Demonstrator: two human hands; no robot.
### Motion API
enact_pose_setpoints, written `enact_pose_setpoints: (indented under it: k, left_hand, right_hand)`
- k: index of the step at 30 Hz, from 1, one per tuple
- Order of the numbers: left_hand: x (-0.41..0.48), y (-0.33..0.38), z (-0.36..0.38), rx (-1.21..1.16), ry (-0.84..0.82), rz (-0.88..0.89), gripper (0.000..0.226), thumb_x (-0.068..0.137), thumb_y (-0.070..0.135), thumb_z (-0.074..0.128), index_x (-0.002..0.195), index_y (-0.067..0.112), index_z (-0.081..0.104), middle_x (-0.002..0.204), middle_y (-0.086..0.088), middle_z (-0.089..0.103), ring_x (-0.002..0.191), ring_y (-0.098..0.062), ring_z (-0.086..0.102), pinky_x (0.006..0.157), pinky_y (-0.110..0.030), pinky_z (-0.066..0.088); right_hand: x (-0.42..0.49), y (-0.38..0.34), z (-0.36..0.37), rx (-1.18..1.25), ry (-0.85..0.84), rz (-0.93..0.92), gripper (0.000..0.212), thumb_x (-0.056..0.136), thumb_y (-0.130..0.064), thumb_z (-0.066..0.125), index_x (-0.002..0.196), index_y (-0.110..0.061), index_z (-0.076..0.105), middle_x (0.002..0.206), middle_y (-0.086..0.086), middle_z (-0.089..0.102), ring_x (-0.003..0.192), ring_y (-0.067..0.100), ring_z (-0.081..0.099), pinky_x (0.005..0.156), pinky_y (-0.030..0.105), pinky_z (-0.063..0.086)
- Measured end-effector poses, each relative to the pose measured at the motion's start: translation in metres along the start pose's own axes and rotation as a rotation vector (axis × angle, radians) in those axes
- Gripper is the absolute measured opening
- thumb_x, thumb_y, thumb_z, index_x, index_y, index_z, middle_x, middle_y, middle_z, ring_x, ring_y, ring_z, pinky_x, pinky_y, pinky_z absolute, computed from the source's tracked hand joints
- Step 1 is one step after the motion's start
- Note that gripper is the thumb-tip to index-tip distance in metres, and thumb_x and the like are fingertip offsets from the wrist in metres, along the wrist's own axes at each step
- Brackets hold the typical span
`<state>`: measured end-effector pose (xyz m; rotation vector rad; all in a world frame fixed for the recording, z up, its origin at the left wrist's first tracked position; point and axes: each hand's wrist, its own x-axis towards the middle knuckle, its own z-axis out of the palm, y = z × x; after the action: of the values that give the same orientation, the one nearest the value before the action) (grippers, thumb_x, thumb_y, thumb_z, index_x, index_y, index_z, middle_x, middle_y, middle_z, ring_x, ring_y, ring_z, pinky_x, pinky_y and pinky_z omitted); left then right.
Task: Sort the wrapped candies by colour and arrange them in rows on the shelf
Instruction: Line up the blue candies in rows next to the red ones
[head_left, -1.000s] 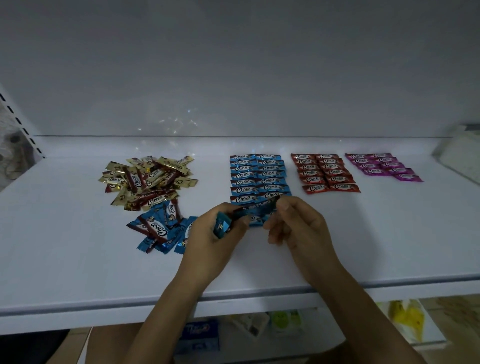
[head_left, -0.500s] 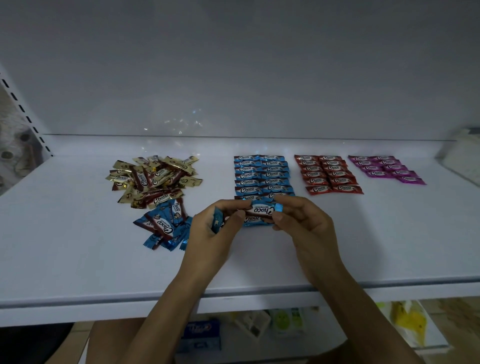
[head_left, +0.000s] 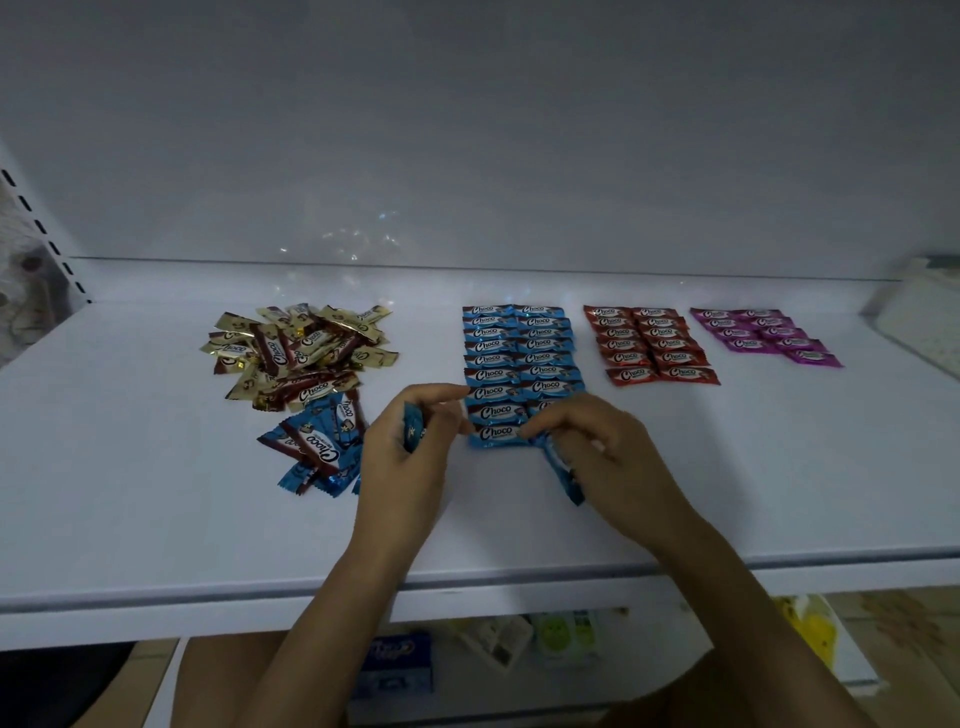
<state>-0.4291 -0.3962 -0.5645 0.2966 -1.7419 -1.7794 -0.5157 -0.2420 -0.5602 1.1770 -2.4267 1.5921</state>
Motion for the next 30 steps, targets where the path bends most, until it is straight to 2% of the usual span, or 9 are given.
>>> enact_pose_setpoints:
  k: [2,4,8,11,17,20,25,27,30]
  left_hand:
    - [0.0,-0.001,0.001,0.026,-0.003,-0.008,0.016,0.094,0.005,0.051,0.094,0.012,0.065,0.073,0.006,0.062,0.052,0.003,0.051,0.051,-0.008,0.037]
    - [0.0,-0.002,0.001,0.055,-0.01,-0.013,0.016,0.094,0.004,0.052,0.093,0.013,0.066,0.069,0.011,0.062,0.051,0.003,0.05,0.05,-0.008,0.037]
    - [0.001,-0.002,0.001,0.041,0.007,-0.024,0.013,0.095,0.011,0.052,0.095,0.012,0.065,0.066,0.014,0.061,0.052,0.004,0.049,0.05,-0.008,0.036]
    - [0.0,0.002,0.005,0.051,-0.021,-0.044,0.013,0.096,0.014,0.05,0.098,0.015,0.063,0.067,0.018,0.06,0.055,0.008,0.052,0.051,-0.006,0.037]
    - [0.001,-0.004,0.003,0.058,-0.066,-0.12,0.044,0.099,0.002,0.041,0.141,0.014,0.039,0.095,0.01,0.055,0.074,0.0,0.052,0.066,-0.007,0.042]
    - [0.001,0.0,0.003,-0.035,-0.09,-0.108,0.035,0.1,0.004,0.036,0.131,0.019,0.043,0.097,0.007,0.066,0.078,-0.002,0.061,0.063,-0.014,0.05]
    - [-0.004,0.01,0.003,-0.299,-0.12,-0.135,0.013,0.1,0.006,0.037,0.094,0.006,0.049,0.099,-0.003,0.074,0.092,-0.014,0.07,0.066,-0.022,0.055]
    - [-0.008,0.019,0.008,-0.46,-0.09,-0.171,0.011,0.1,0.004,0.036,0.099,0.003,0.046,0.097,-0.002,0.075,0.09,-0.011,0.071,0.065,-0.018,0.054]
    - [-0.012,0.027,0.018,-0.656,-0.136,-0.223,0.021,0.099,0.007,0.035,0.115,-0.001,0.047,0.113,-0.008,0.07,0.1,-0.017,0.069,0.072,-0.022,0.056]
  right_hand:
    - [-0.001,0.007,0.009,-0.312,-0.127,-0.172,0.026,0.09,-0.023,0.046,0.095,-0.025,0.071,0.096,-0.008,0.065,0.093,0.008,0.059,0.077,0.024,0.051]
    - [-0.005,0.013,0.019,-0.4,-0.166,-0.205,0.031,0.088,-0.026,0.046,0.106,-0.022,0.07,0.1,-0.001,0.066,0.092,0.017,0.058,0.078,0.034,0.05]
    - [-0.018,0.015,0.009,-0.528,0.025,-0.181,0.029,0.088,-0.034,0.048,0.106,-0.021,0.067,0.101,-0.004,0.066,0.092,0.013,0.055,0.072,0.027,0.04]
    - [-0.036,0.017,0.004,-0.642,-0.013,-0.277,0.022,0.086,-0.029,0.05,0.096,-0.021,0.069,0.095,-0.006,0.068,0.086,0.012,0.056,0.071,0.023,0.037]
    - [-0.039,0.017,0.016,-0.594,-0.013,-0.329,0.025,0.084,-0.023,0.05,0.095,-0.014,0.071,0.1,0.0,0.071,0.091,0.009,0.055,0.082,0.02,0.039]
    - [-0.038,0.02,0.019,-0.637,-0.024,-0.324,0.026,0.084,-0.025,0.049,0.096,-0.017,0.07,0.1,-0.002,0.071,0.09,0.01,0.059,0.081,0.022,0.044]
    - [-0.038,0.019,0.021,-0.546,0.025,-0.324,0.027,0.089,-0.023,0.05,0.108,-0.014,0.066,0.11,0.003,0.067,0.102,0.011,0.056,0.088,0.023,0.043]
    - [-0.039,0.005,0.022,-0.348,0.1,-0.206,0.03,0.092,-0.034,0.049,0.114,-0.018,0.061,0.112,-0.002,0.066,0.103,0.008,0.058,0.087,0.024,0.049]
    - [-0.034,-0.029,0.026,0.109,0.132,0.035,0.031,0.084,-0.051,0.052,0.105,-0.029,0.062,0.097,-0.019,0.068,0.092,0.001,0.062,0.075,0.015,0.049]
